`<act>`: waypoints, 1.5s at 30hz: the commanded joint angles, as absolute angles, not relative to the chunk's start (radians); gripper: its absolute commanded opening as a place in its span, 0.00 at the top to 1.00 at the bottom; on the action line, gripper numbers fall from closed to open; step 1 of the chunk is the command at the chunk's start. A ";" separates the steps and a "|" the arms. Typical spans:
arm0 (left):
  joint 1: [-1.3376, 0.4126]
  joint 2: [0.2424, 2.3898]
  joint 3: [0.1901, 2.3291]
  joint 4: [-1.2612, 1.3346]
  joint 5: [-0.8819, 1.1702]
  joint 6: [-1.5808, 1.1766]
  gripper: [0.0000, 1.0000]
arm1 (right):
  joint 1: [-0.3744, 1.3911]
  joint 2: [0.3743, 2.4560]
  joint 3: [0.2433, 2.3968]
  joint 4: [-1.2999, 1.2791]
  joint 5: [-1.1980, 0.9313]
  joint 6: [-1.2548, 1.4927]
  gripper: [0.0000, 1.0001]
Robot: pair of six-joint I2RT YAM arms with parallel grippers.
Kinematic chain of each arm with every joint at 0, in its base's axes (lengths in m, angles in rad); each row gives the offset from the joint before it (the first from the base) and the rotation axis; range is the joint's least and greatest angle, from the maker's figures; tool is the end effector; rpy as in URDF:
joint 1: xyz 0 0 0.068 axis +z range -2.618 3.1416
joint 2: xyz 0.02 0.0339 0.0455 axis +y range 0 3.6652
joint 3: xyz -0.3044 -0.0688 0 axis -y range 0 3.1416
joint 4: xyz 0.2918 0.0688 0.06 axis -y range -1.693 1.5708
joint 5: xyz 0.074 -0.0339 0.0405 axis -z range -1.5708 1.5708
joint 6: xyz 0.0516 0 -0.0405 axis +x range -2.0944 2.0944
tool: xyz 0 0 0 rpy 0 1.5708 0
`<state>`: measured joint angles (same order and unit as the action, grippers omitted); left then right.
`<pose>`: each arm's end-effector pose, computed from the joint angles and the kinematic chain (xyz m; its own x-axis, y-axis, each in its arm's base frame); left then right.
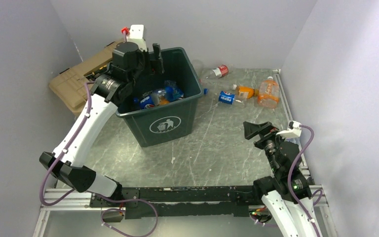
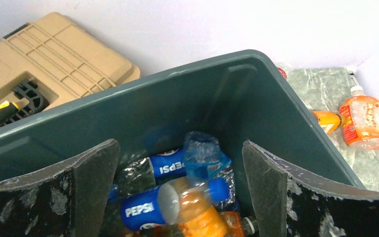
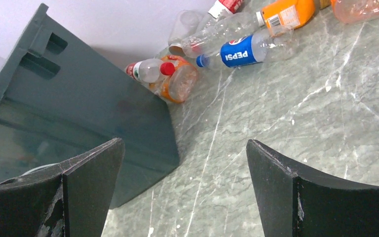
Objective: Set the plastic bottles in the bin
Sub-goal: Place the plastic bottle in the trash bin, then pick up the plastic bottle from the corner of the board.
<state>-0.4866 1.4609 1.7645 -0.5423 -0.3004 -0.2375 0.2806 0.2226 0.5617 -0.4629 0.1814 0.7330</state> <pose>0.3315 -0.1581 0.5314 -0.2484 -0.1228 -0.9608 0.1380 0.9773 -0.1606 0.1007 0.0193 0.3189 -0.1553 0.6401 -0.7524 0.0048 0.7621 0.6474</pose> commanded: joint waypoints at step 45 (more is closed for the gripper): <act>-0.488 0.626 1.220 -0.607 -0.130 -0.607 0.00 | -0.353 1.444 1.047 -0.402 0.577 0.602 0.00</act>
